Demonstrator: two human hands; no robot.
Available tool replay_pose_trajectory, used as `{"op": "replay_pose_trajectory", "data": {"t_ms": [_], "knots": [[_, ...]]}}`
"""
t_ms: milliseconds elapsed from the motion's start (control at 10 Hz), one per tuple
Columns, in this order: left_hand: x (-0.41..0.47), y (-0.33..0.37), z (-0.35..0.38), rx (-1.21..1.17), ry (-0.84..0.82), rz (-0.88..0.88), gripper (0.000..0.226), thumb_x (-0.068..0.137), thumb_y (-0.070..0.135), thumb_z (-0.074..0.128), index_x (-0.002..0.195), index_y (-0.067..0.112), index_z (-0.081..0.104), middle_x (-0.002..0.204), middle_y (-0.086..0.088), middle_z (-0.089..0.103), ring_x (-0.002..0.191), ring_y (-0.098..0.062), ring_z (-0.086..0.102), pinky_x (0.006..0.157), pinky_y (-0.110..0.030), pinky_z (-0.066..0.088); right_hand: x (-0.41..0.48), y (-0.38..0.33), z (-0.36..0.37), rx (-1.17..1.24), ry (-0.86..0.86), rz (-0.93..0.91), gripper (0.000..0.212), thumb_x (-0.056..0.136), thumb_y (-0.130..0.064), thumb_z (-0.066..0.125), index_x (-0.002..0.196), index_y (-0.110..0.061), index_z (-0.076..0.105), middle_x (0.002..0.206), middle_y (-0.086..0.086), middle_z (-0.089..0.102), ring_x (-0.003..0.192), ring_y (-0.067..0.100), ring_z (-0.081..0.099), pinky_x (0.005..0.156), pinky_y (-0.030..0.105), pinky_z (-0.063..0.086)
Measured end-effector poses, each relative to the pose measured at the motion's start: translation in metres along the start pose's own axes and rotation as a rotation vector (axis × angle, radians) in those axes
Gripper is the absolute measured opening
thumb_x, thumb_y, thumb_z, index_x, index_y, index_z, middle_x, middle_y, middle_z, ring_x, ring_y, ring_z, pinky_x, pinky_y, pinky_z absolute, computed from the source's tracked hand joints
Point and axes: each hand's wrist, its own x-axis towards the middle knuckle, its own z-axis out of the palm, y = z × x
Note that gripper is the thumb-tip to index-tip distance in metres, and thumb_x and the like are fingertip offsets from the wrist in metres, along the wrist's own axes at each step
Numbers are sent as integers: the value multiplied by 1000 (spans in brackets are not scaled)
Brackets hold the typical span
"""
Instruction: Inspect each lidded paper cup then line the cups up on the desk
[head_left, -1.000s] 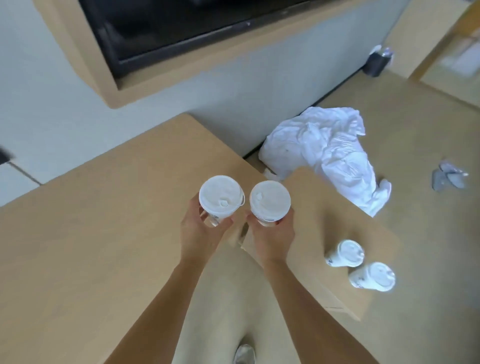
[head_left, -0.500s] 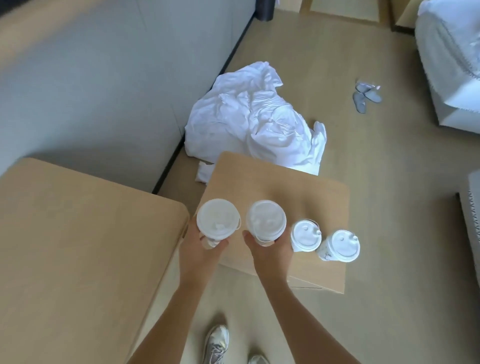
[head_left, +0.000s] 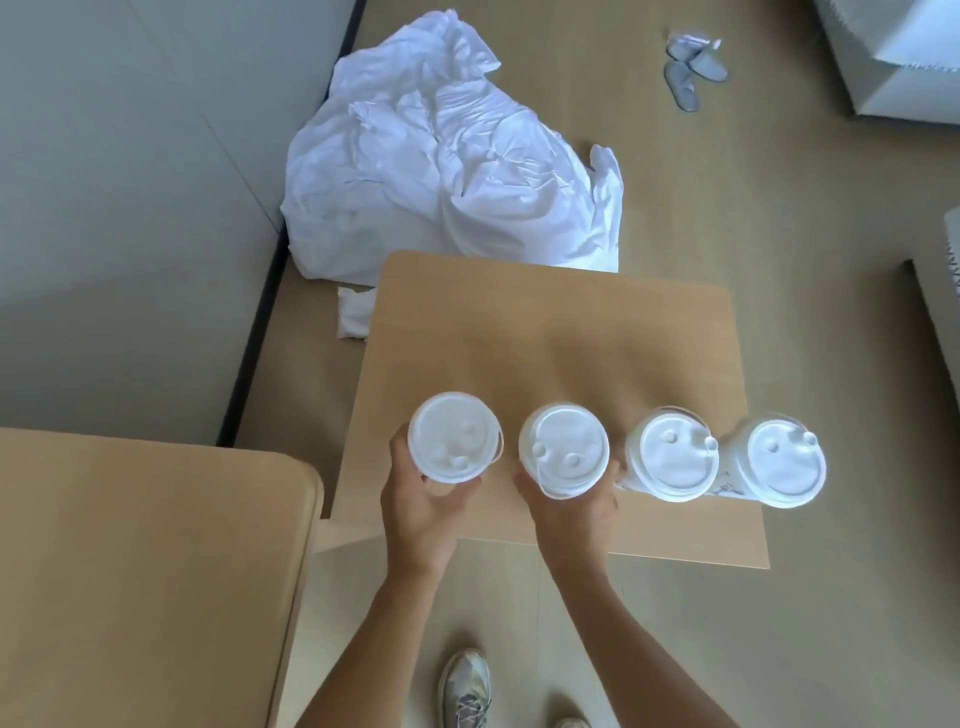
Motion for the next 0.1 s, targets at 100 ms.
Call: {"op": "replay_pose_trajectory", "data": {"t_ms": [100], "knots": [[0,-10,5,5,-3,-2,76,71,18,93,133,34,52,124,17,68,117,-8,66,102,-36,55,-3,6,2,55,-27,33,86,66,-21,98,136,-13,50,112,-6,61,108,23,63,90,30,42]]}}
